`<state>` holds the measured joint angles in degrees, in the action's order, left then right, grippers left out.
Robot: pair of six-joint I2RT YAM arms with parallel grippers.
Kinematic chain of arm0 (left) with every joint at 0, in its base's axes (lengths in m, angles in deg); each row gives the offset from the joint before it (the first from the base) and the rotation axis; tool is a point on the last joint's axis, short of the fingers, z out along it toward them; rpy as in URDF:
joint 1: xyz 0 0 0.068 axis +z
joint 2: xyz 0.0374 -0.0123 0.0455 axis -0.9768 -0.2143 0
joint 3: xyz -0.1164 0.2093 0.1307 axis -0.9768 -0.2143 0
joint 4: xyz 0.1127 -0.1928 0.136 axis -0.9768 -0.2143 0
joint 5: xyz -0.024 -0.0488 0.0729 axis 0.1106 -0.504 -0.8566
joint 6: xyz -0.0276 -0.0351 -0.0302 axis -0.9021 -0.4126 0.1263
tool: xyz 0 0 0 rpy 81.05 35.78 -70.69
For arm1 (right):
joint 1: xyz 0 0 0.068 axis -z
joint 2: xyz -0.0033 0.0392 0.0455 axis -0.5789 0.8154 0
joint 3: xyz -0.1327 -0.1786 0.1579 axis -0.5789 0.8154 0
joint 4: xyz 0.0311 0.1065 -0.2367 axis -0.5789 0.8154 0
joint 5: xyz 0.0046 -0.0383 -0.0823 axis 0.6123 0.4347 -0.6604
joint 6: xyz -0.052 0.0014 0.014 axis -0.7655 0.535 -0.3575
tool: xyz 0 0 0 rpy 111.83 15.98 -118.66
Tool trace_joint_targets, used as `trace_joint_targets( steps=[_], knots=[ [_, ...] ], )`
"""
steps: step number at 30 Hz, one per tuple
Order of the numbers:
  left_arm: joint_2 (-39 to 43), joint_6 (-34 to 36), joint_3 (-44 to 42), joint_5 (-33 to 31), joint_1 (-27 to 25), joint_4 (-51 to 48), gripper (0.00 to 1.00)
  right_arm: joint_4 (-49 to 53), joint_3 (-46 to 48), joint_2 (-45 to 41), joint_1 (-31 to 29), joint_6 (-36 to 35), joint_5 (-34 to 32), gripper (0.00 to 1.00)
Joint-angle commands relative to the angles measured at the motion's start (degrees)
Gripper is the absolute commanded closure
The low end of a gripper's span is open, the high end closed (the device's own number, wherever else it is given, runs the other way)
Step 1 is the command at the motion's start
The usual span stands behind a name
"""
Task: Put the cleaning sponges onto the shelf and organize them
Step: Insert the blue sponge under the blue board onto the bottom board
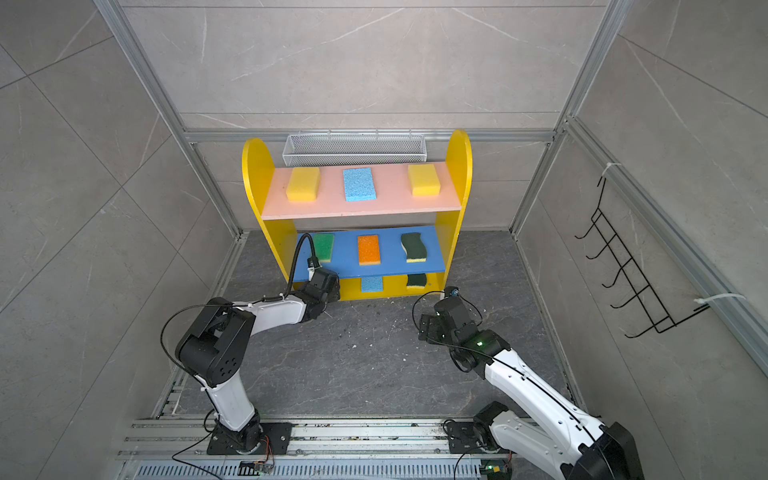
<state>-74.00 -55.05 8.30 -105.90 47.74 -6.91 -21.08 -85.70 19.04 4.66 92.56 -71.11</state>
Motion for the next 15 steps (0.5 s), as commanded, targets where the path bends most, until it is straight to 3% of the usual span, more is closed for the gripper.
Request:
trace_joint_targets(
  steps=[1,7,15],
  knots=[
    [-0.24,-0.15,-0.47,-0.98,0.27,-1.53,0.25,-0.40,0.72,-0.42,0.22,0.70,0.40,0.12],
    [0.58,-0.76,-1.68,-1.14,0.29,-1.68,0.16,-0.41,0.90,-0.53,0.21,1.05,0.77,0.12],
    [1.43,-0.51,-1.83,-1.28,0.27,-2.75,0.15,0.09,0.90,-1.30,0.27,1.31,1.02,0.12]
  ],
)
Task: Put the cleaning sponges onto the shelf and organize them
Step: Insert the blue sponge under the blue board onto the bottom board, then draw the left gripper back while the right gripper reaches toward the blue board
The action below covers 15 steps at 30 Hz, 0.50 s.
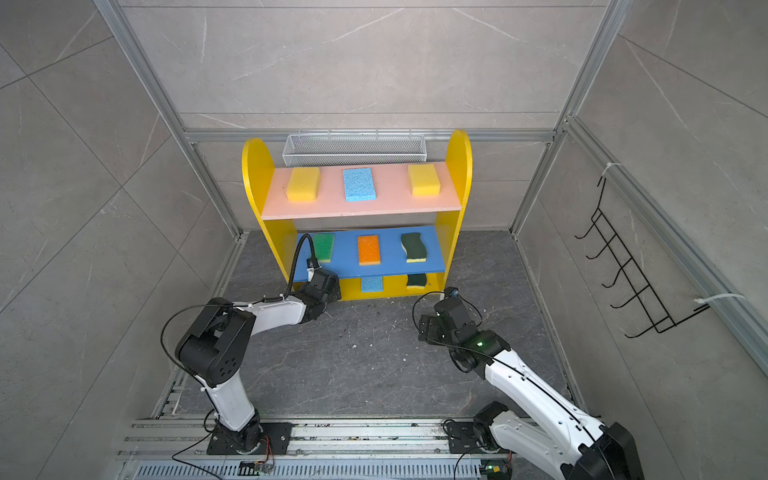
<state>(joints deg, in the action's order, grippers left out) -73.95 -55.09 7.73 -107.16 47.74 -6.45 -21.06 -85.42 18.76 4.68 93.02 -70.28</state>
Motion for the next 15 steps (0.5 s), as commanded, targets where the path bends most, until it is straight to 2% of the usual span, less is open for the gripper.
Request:
trace_joint_targets(
  steps=[1,7,15],
  knots=[
    [1.69,-0.50,-1.46,-0.01,0.28,-3.21,0.15,0.12,0.60,-1.08,0.21,0.86,0.23,0.12],
    [5.85,0.45,-4.00,0.01,-0.21,-3.29,0.14,0.20,0.36,-1.27,0.20,0.77,1.88,0.13],
    [18.21,3.47,-8.05,-1.07,-3.75,-9.46,0.14,1.24,0.00,-3.44,0.20,1.36,2.75,0.15]
  ],
)
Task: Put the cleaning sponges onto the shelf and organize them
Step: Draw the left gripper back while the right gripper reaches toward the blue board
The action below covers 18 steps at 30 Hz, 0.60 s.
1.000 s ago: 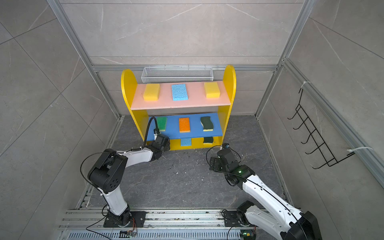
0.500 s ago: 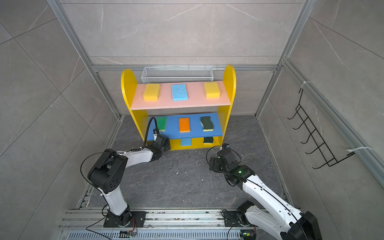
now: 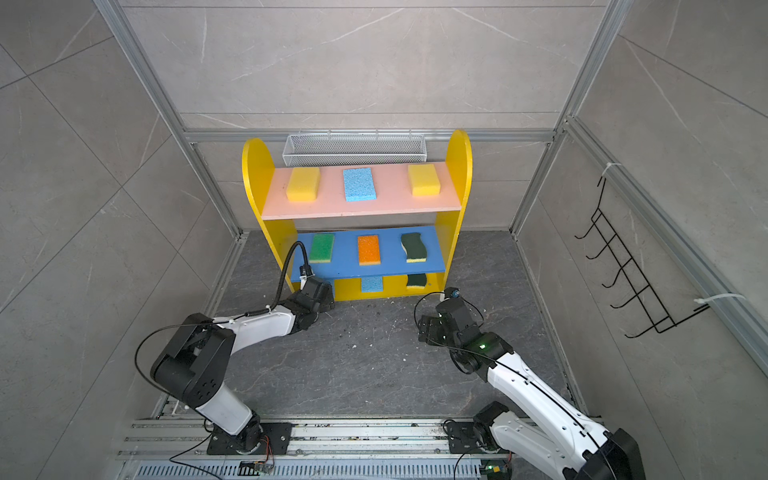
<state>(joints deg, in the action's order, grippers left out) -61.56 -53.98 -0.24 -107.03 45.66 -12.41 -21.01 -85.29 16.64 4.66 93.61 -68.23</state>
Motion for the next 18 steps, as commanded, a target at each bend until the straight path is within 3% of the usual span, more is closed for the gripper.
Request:
trace_joint_targets(
  steps=[1,10,18],
  knots=[
    [7.69,2.43,-0.32,-1.44,-2.25,-4.91,0.14,1.29,-0.13,-1.67,0.22,0.88,0.97,0.15],
    [29.92,-1.67,-1.73,-1.73,-3.89,-27.37,0.14,2.59,-1.34,-4.04,0.00,3.05,4.76,0.21],
    [43.58,-5.24,-2.96,1.70,-3.89,-39.66,0.14,4.13,-4.11,-4.62,-1.45,5.14,4.94,0.23]
  ],
)
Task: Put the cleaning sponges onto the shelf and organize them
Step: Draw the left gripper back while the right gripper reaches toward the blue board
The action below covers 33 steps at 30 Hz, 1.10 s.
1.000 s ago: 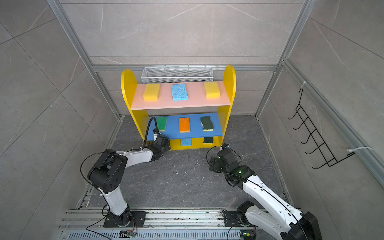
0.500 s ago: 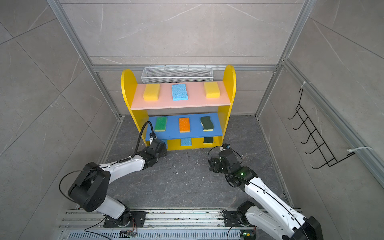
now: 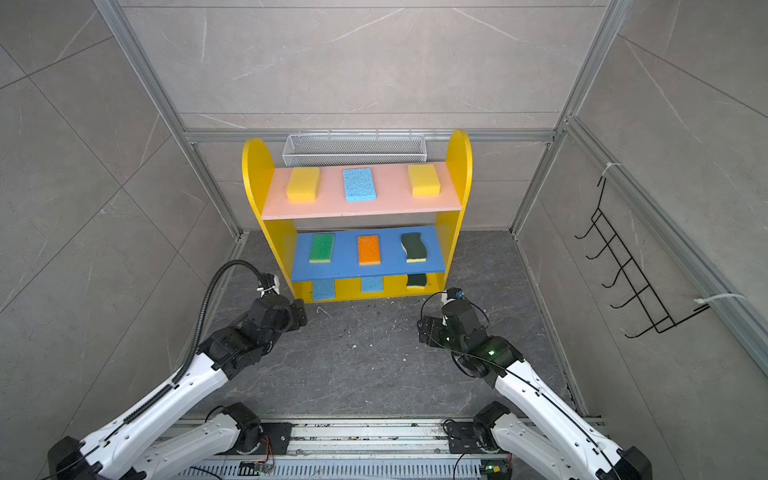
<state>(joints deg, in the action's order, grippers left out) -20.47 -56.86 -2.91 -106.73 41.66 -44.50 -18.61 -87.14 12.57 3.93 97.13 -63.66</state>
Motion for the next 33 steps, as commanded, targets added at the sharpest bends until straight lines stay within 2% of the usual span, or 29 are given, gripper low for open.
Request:
trace_joint_targets(
  steps=[1,5,9,18,24,33],
  knots=[
    [3.30,-2.91,-0.20,1.73,0.12,-8.99,0.14,1.62,-2.58,-0.33,-1.16,2.03,0.25,0.23],
    [4.58,-6.80,0.21,2.35,0.11,-14.73,0.14,1.26,-4.83,1.67,-4.91,3.47,-2.14,0.23],
    [6.45,-10.32,0.73,2.67,0.11,-19.66,0.14,-0.29,-9.85,7.08,-13.19,3.78,-8.66,0.23],
    [9.09,-9.76,5.45,3.03,0.20,-25.51,0.11,-15.86,-20.34,26.51,-22.15,3.58,-13.09,0.19],
    [10.13,-9.27,7.09,1.63,0.28,-27.72,0.09,-20.94,-31.77,39.93,-25.25,1.90,-16.11,0.17],
    [14.55,-10.60,7.06,0.91,0.50,-29.31,0.06,-24.35,-46.04,56.02,-25.34,-0.46,-18.80,0.12]
  ],
)
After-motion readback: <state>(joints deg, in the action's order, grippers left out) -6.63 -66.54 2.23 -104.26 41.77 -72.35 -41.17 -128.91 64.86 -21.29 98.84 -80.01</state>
